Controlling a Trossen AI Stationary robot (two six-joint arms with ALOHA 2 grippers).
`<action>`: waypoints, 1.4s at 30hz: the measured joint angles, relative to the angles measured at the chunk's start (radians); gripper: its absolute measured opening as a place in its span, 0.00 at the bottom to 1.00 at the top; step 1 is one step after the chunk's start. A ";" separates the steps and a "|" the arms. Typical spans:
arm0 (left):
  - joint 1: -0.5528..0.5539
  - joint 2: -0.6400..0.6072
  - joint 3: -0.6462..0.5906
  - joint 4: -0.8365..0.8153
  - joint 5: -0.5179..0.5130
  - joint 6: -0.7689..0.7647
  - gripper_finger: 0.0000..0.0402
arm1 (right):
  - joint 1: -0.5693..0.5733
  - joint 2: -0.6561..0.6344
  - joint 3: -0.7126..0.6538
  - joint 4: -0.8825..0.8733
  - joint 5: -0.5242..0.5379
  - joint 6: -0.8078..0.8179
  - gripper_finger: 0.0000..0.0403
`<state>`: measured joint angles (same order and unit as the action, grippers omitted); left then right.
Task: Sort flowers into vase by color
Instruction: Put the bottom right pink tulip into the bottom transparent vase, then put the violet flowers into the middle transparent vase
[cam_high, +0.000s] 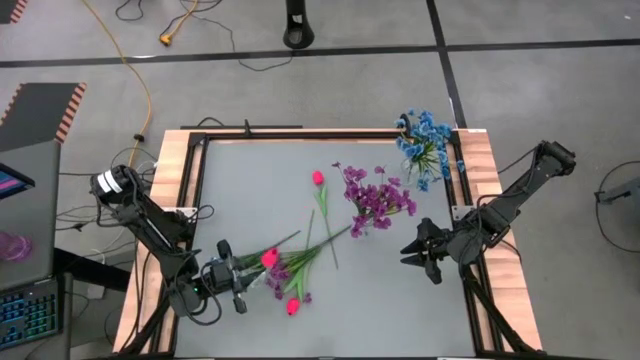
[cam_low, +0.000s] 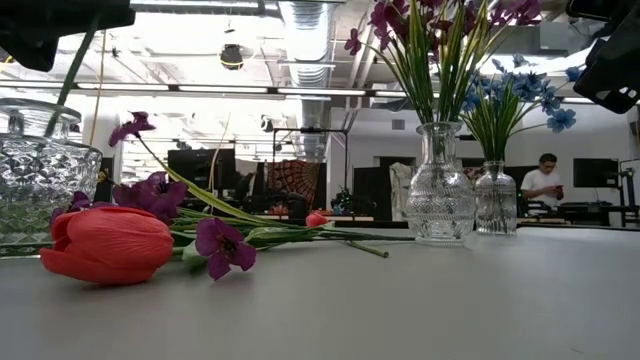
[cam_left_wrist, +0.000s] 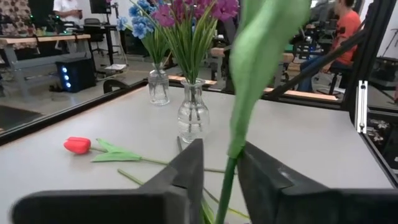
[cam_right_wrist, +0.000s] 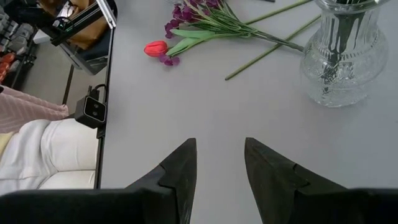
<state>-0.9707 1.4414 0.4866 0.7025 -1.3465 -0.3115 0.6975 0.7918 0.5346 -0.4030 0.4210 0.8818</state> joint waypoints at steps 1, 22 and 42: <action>0.000 0.000 0.000 0.000 0.004 0.000 0.24 | 0.000 0.000 0.000 0.000 0.000 0.000 0.40; -0.060 -0.005 0.000 0.015 0.021 0.040 0.41 | 0.000 0.004 0.000 0.167 0.004 -0.059 0.40; -0.083 -0.117 0.000 -0.001 -0.002 0.105 0.41 | -0.100 0.479 0.001 0.809 0.026 -0.648 0.40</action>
<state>-1.0538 1.3243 0.4870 0.7017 -1.3480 -0.2066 0.5976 1.2706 0.5355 0.4063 0.4474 0.2336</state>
